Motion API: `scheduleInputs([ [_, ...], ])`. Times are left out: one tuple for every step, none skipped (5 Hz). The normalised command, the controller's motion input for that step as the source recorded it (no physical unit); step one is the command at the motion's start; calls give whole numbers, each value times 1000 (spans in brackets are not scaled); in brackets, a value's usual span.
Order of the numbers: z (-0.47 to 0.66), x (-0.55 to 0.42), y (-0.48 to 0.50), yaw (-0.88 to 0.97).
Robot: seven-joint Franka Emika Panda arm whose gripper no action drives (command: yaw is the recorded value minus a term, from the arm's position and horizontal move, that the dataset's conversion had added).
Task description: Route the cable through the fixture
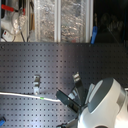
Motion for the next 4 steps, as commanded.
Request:
scheduleInputs([
  [47,-2,0,0],
  [49,-2,0,0],
  [47,-1,0,0],
  [34,-4,-8,0],
])
